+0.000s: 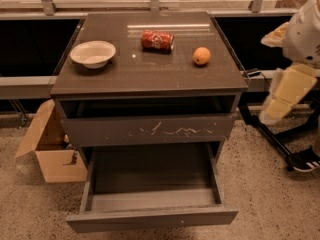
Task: Place orange into middle drawer
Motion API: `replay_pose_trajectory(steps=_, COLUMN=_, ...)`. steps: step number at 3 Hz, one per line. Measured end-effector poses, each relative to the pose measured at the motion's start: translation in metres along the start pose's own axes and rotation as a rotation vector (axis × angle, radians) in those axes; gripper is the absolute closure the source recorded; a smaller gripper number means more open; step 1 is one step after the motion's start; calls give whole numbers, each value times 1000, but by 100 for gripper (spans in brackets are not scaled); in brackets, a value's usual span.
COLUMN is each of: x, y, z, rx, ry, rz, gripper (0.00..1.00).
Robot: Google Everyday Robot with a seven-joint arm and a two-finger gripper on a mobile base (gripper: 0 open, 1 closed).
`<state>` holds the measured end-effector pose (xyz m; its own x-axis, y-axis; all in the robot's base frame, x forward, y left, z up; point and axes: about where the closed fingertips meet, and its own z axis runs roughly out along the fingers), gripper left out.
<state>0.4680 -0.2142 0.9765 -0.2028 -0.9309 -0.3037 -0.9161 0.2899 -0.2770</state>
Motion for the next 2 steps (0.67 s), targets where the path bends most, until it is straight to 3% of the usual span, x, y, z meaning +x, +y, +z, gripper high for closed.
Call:
replay_pose_trajectory(steps=1, x=-16, y=-33, z=31, rx=-3, ry=-124, rz=50, gripper=0)
replay_pose_trajectory(steps=2, x=-28, y=-51, z=51, rx=3, ry=-167, rz=89, gripper=0)
